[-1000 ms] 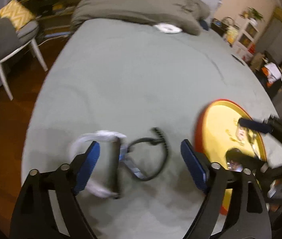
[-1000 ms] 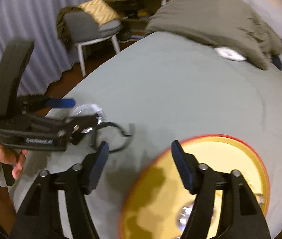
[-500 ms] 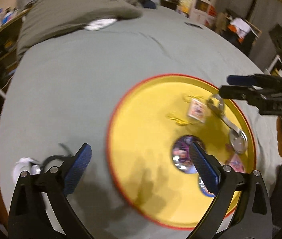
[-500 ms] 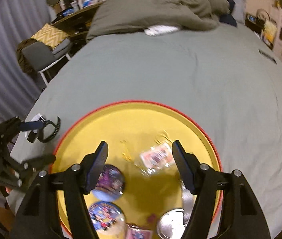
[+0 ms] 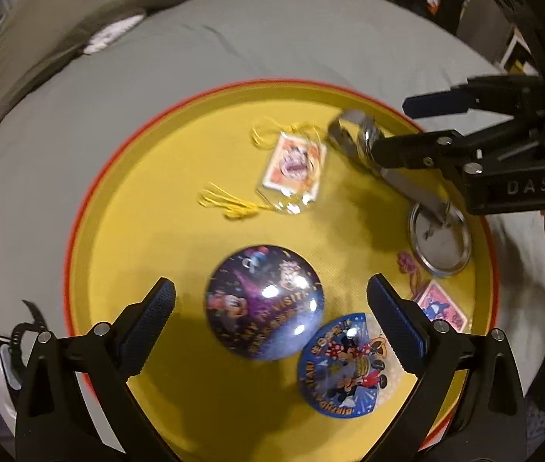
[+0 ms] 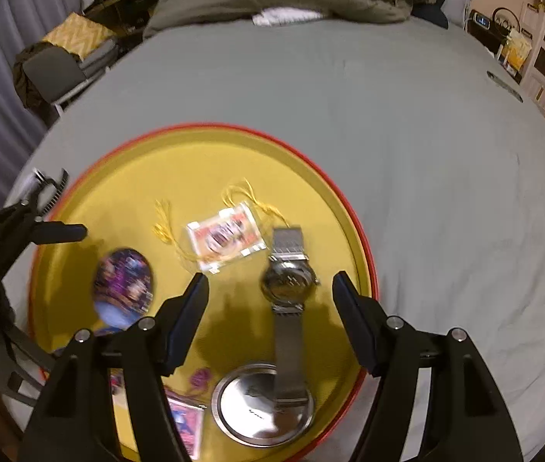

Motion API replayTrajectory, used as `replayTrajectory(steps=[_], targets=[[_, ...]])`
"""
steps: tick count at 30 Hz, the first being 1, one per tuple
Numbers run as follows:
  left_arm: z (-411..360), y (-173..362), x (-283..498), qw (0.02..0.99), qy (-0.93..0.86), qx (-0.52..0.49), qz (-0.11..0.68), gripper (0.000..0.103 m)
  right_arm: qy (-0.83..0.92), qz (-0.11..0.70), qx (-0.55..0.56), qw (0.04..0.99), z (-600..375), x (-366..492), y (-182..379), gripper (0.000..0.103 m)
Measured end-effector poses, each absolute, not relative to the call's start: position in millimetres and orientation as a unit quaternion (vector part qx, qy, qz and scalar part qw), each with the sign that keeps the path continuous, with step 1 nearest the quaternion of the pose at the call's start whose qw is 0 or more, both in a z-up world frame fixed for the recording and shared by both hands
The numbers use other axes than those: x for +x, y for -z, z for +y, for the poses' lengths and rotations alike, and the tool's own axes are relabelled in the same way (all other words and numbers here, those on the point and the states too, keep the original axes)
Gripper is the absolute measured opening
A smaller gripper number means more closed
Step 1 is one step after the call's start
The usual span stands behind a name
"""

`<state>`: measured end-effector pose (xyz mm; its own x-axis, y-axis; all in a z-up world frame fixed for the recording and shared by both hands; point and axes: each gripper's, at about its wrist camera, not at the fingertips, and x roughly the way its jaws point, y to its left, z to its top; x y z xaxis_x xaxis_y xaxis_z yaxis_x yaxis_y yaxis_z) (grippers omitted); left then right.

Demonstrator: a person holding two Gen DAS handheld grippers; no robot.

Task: Organize jewelry
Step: 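Move the left tool to the purple badge while the right tool reaches the silver mesh watch, then grasp the purple My First Visit badge with the left tool while the right tool grasps the mesh watch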

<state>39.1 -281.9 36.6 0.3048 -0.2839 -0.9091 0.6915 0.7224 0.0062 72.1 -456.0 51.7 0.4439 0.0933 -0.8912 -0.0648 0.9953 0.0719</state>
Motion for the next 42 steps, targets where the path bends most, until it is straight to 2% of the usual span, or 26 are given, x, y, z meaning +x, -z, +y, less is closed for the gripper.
replayTrajectory(steps=[4, 11, 19, 33, 36, 38, 40, 42], targets=[[-294, -23, 40, 0.778, 0.3, 0.217, 0.508, 0.097, -0.051, 0.553, 0.03, 0.831, -462, 78, -31, 0.063], [-301, -11, 40, 0.775, 0.284, 0.238, 0.512, 0.097, -0.041, 0.569, -0.005, 0.821, -451, 85, -15, 0.064], [-294, -6, 50, 0.776, 0.285, 0.204, 0.525, 0.097, -0.043, 0.558, -0.005, 0.829, -451, 85, -14, 0.065], [-300, -3, 30, 0.775, 0.295, 0.213, 0.516, 0.097, -0.043, 0.544, -0.008, 0.838, -449, 84, -14, 0.064], [-306, -4, 23, 0.773, 0.307, 0.22, 0.51, 0.094, -0.046, 0.542, -0.013, 0.839, -444, 83, -17, 0.053], [-308, -6, 20, 0.773, 0.311, 0.221, 0.507, 0.087, -0.048, 0.541, -0.015, 0.839, -443, 82, -18, 0.043], [-309, -7, 17, 0.774, 0.312, 0.221, 0.505, 0.082, -0.049, 0.542, -0.01, 0.839, -445, 83, -19, 0.037], [-309, -8, 15, 0.775, 0.314, 0.221, 0.502, 0.075, -0.048, 0.541, -0.007, 0.839, -446, 83, -19, 0.037]])
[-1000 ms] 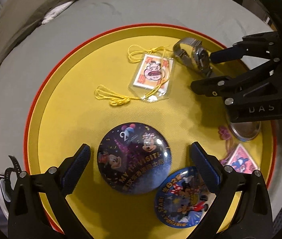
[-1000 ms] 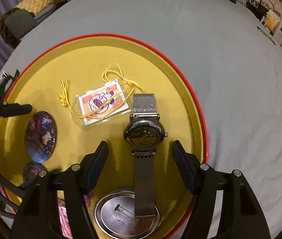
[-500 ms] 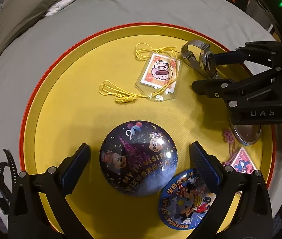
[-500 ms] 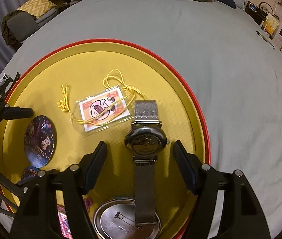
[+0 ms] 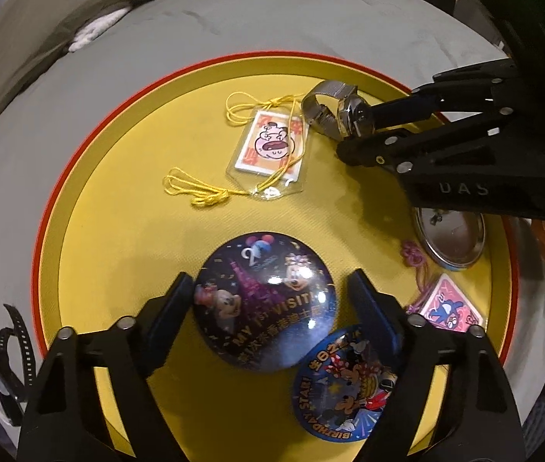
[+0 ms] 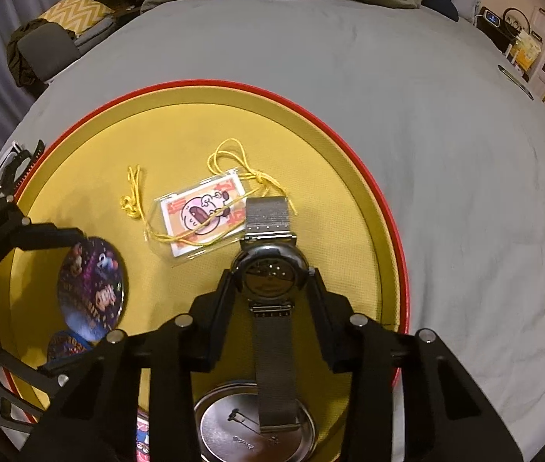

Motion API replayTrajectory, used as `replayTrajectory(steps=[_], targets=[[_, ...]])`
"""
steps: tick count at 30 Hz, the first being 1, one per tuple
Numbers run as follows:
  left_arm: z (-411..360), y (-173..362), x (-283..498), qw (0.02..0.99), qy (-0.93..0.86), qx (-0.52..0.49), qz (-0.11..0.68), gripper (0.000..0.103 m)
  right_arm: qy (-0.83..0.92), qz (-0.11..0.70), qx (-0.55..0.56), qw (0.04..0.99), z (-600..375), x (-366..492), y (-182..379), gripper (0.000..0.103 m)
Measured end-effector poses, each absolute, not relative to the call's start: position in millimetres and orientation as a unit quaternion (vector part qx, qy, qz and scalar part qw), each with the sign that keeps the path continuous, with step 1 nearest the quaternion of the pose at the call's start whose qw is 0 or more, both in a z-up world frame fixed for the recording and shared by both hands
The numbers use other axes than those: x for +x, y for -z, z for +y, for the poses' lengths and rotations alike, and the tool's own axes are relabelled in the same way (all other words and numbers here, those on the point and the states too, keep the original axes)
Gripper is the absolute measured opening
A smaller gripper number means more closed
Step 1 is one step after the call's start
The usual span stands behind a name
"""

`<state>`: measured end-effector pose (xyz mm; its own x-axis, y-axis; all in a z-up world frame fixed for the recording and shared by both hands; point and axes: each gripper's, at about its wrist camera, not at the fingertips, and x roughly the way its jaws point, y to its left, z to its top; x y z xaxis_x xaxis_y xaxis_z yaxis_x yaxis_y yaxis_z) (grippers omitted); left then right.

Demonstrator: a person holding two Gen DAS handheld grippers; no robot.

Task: Organize jewelry
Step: 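Grasp the purple My First Visit badge with the left tool while the right tool grasps the mesh watch, then lift and carry the purple badge and mesh watch out of the tray onto the bed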

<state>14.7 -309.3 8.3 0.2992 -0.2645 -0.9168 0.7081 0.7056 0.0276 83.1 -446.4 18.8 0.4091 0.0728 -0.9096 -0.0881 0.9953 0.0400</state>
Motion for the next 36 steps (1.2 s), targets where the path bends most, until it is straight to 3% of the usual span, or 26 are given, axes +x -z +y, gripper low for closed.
replayTrajectory(steps=[17, 36], targets=[[-312, -19, 10, 0.784, 0.321, 0.207, 0.489, 0.072, -0.046, 0.521, 0.014, 0.852, -459, 74, -33, 0.037], [-272, -89, 13, 0.823, 0.32, 0.158, 0.442, 0.072, -0.045, 0.473, 0.037, 0.879, -467, 65, -78, 0.037]])
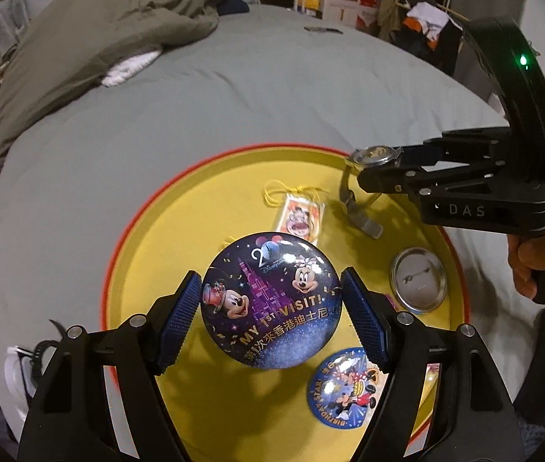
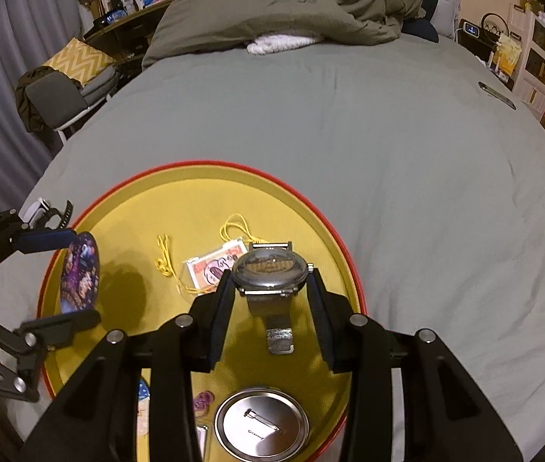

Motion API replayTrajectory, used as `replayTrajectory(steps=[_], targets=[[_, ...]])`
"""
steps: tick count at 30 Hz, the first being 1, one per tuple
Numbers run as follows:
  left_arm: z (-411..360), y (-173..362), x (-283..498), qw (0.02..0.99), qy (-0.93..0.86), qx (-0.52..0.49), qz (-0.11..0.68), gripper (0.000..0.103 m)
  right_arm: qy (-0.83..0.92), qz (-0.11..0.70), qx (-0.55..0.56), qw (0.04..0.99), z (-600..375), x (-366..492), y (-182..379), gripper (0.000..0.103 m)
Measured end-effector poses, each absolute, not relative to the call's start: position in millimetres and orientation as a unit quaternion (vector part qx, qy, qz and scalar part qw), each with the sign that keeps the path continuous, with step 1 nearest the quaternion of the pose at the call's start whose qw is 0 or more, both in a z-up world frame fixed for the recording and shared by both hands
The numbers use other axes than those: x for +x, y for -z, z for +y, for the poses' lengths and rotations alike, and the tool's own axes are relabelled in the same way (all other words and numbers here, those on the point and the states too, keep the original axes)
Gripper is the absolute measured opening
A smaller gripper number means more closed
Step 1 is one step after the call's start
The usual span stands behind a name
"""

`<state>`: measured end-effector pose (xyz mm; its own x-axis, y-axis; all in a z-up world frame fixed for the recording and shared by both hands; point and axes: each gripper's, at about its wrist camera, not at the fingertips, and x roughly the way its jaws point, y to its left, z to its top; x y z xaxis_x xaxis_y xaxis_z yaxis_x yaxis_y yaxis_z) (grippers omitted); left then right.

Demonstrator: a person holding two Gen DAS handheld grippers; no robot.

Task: Organize jewelry
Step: 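Lift and carry the purple badge and mesh watch out of the tray onto the bed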

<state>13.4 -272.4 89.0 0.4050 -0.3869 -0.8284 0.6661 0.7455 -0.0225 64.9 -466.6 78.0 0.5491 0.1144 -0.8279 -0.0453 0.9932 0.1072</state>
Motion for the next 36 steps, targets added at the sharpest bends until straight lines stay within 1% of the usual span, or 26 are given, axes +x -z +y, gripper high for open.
replayTrajectory(steps=[14, 26, 36], targets=[[-227, -129, 7, 0.847, 0.307, 0.143, 0.409, 0.072, -0.055, 0.428, 0.04, 0.901, -452, 56, -118, 0.037], [-188, -144, 0, 0.861, 0.287, 0.124, 0.401, 0.072, -0.08, 0.392, 0.035, 0.916, -426, 49, -150, 0.037], [-125, -139, -5, 0.87, 0.246, 0.116, 0.412, 0.072, -0.126, 0.359, 0.026, 0.924, -376, 45, -174, 0.037]])
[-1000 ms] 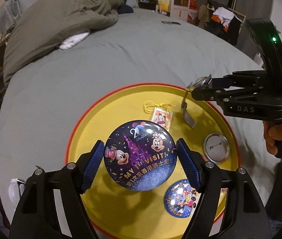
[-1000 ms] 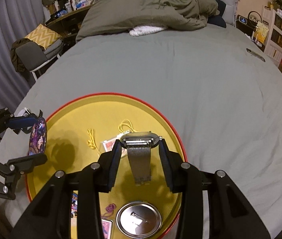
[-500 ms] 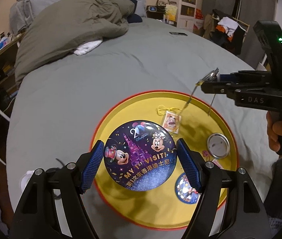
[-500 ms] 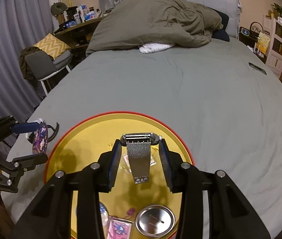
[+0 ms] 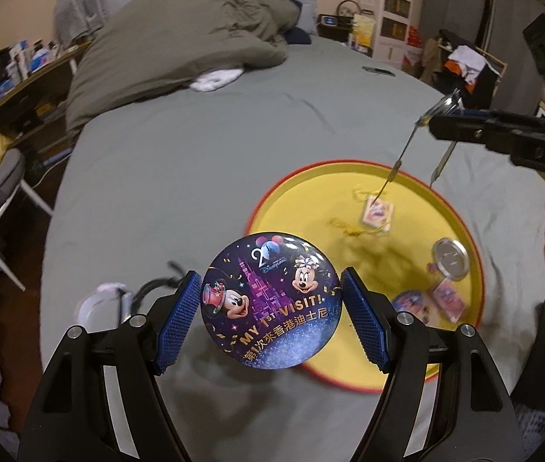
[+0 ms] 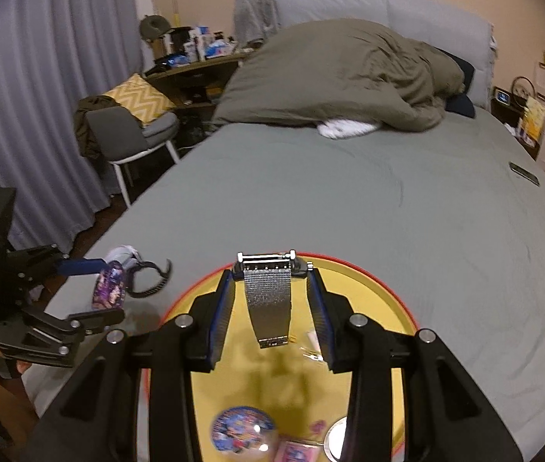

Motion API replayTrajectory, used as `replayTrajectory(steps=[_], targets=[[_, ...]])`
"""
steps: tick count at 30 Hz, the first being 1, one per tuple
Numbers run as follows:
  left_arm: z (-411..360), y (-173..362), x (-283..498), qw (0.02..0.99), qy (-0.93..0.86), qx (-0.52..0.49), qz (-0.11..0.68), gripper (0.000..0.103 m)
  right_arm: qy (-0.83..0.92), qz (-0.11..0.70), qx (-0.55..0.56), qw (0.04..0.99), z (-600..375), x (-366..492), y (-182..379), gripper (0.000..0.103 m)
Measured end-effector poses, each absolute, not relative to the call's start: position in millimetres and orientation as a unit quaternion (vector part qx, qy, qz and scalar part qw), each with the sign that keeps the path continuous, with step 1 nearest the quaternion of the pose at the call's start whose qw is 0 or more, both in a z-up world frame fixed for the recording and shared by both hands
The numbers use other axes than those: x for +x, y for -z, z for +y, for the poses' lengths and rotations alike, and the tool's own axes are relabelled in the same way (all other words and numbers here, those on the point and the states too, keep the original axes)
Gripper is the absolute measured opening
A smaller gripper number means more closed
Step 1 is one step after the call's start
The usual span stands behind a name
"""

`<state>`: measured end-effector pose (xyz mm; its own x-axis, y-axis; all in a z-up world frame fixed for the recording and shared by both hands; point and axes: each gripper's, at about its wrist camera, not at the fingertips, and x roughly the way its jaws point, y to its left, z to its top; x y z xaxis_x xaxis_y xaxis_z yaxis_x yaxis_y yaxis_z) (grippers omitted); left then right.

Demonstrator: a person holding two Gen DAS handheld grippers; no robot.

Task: Organize jewelry
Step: 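Lift and carry the purple badge and mesh watch out of the tray onto the bed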

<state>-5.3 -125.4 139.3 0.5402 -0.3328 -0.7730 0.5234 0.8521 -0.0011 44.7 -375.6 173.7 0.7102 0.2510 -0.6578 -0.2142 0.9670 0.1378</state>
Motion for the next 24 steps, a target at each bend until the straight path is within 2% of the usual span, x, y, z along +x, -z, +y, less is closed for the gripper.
replayTrajectory(steps=[13, 24], targets=[[-35, -137, -15, 0.882, 0.195, 0.086, 0.421, 0.072, -0.208, 0.342, 0.005, 0.916, -272, 30, -186, 0.037], [43, -94, -20, 0.868, 0.139, 0.092, 0.468, 0.072, -0.266, 0.352, -0.011, 0.897, -185, 38, -169, 0.037]])
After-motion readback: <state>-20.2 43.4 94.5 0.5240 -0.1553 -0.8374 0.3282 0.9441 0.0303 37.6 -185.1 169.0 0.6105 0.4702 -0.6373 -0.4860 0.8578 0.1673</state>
